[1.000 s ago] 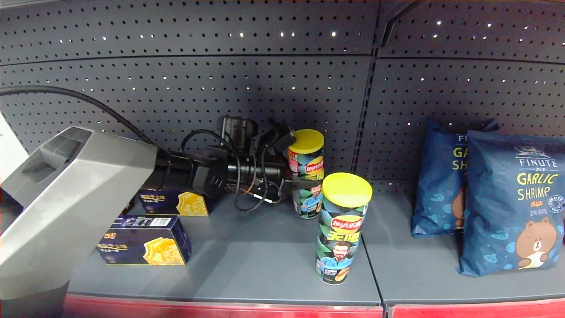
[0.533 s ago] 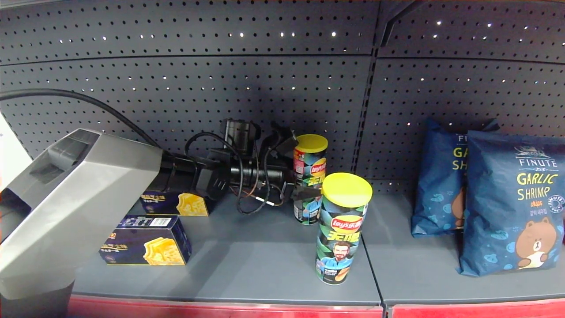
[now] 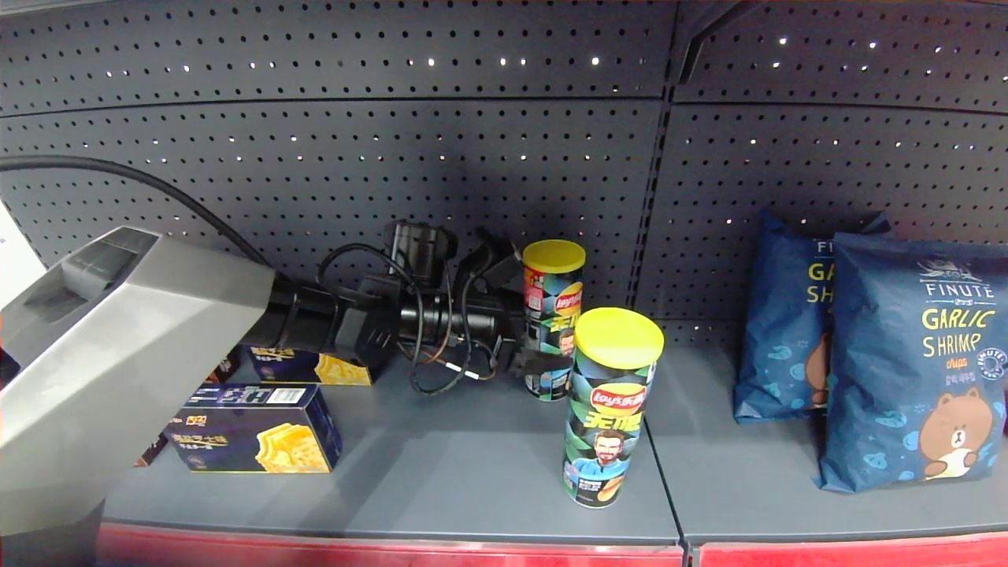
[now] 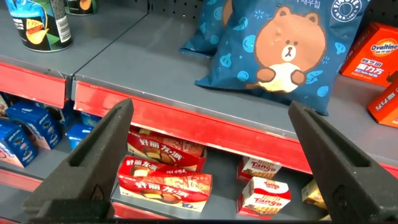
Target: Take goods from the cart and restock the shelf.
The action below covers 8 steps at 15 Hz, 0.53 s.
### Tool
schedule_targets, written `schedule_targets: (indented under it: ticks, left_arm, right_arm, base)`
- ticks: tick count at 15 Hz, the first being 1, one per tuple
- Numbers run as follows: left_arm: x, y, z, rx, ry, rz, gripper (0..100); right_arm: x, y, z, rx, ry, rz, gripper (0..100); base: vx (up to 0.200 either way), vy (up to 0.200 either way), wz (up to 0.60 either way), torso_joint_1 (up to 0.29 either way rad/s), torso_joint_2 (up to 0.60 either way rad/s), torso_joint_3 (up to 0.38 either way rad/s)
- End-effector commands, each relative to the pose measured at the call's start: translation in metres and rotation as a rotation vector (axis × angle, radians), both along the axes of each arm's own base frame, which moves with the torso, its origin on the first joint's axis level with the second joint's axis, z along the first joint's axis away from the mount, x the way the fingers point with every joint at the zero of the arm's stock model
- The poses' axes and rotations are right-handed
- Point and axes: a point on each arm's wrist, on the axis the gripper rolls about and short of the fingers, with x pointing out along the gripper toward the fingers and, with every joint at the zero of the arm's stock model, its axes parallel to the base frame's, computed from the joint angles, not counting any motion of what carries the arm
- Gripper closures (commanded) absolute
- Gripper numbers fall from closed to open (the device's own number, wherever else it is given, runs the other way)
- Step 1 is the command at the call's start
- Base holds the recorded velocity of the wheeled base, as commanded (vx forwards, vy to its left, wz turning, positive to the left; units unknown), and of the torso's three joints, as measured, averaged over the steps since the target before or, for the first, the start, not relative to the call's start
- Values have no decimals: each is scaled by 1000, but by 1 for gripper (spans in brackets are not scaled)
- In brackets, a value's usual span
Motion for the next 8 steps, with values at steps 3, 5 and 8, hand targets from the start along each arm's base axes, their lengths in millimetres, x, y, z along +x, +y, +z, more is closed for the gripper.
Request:
schedule_targets:
  ticks: [3,5,8]
  left_arm:
    - [-22,28,9,46,6,91,0]
    - [-28,31,12,70,10,148,0]
    - [-29,32,14,78,-50,236,0]
  right_arm:
    - [0,0,0,0,2,0,0]
    - [0,0,0,0,2,0,0]
    - [0,0,0,0,2,0,0]
  base:
    - [0,0,0,0,0,0]
    - [0,0,0,0,0,0]
    - [0,0,0,0,0,0]
